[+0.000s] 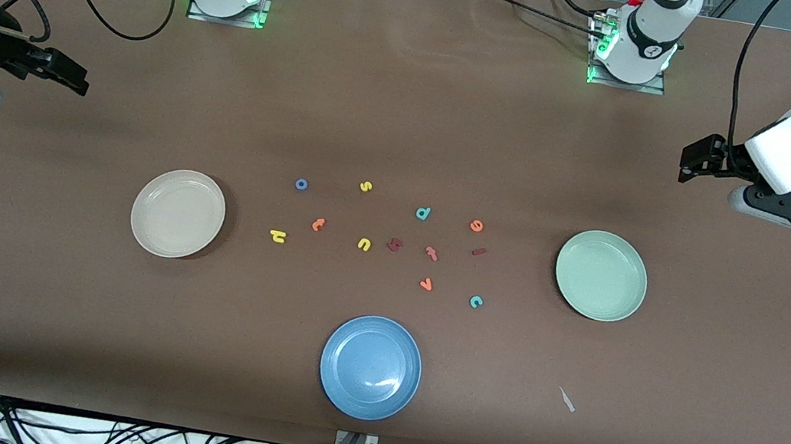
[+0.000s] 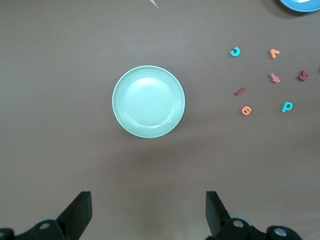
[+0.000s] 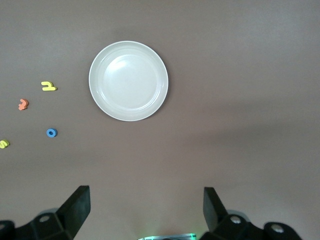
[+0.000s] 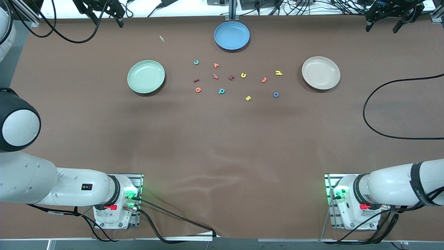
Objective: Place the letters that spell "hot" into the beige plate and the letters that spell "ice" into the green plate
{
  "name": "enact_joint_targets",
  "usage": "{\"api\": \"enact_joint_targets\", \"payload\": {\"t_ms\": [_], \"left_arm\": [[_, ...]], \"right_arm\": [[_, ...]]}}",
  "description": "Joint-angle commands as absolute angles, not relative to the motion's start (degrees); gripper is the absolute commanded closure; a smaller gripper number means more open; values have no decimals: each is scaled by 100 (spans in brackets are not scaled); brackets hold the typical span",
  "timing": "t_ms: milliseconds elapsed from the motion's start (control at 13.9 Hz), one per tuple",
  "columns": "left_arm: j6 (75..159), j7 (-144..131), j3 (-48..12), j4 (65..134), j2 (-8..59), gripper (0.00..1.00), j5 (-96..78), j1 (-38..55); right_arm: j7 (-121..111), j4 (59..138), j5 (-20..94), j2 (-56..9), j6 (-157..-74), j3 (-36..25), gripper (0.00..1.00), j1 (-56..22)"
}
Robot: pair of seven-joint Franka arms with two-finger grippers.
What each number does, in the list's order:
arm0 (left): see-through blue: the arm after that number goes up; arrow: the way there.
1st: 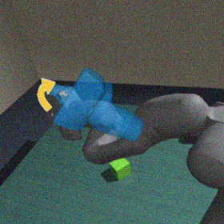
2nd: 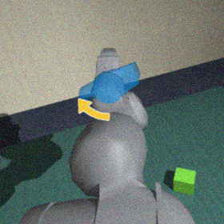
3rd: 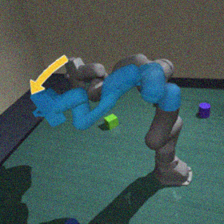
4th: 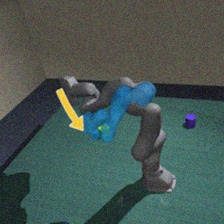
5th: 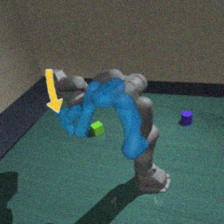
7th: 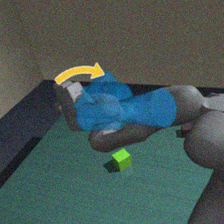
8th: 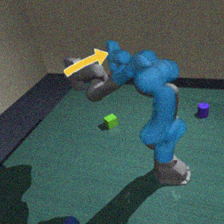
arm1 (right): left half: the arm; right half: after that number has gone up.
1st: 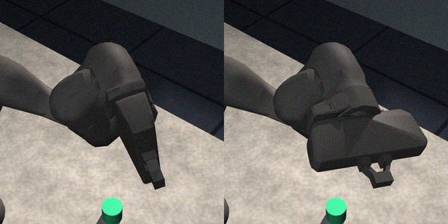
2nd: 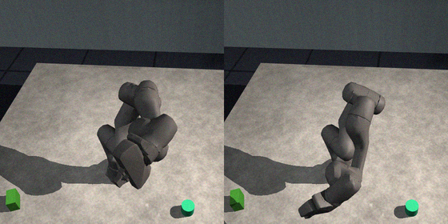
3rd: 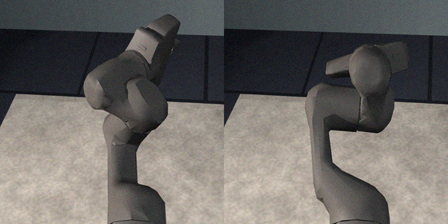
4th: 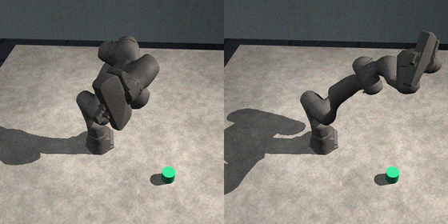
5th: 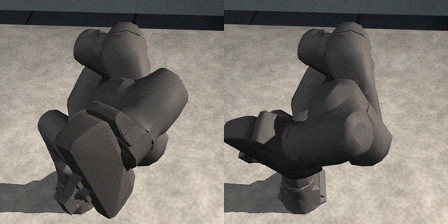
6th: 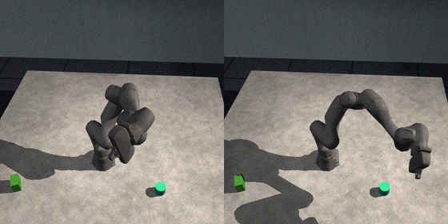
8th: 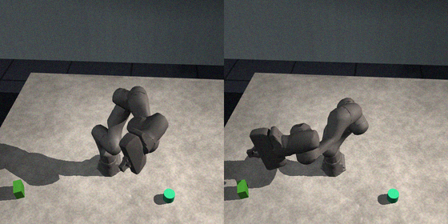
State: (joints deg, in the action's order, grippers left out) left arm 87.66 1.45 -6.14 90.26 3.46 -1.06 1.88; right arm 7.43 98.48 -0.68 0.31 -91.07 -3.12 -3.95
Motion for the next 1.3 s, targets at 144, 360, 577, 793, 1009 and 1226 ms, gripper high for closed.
{"api": "enact_joint_targets", "payload": {"t_ms": [144,360,577,793,1009,1226], "left_arm": [[8640,79,-633,8807,404,0,9,272],[8640,62,-624,8807,404,0,9,307],[8640,70,-598,8798,404,0,9,299],[8640,44,-615,8798,413,0,9,316],[8640,-9,-606,8771,413,0,9,316],[8640,-9,-606,8771,413,0,26,316]], "right_arm": [[747,9712,-62,-35,-9070,-299,0,-360],[747,9712,-62,-35,-9070,-299,0,-360],[747,9712,-62,-35,-9070,-299,0,-360],[747,9712,-62,-35,-9070,-299,0,-360],[747,9712,-62,-35,-9070,-299,0,-360],[747,9712,-62,-35,-9070,-299,0,-360]]}}
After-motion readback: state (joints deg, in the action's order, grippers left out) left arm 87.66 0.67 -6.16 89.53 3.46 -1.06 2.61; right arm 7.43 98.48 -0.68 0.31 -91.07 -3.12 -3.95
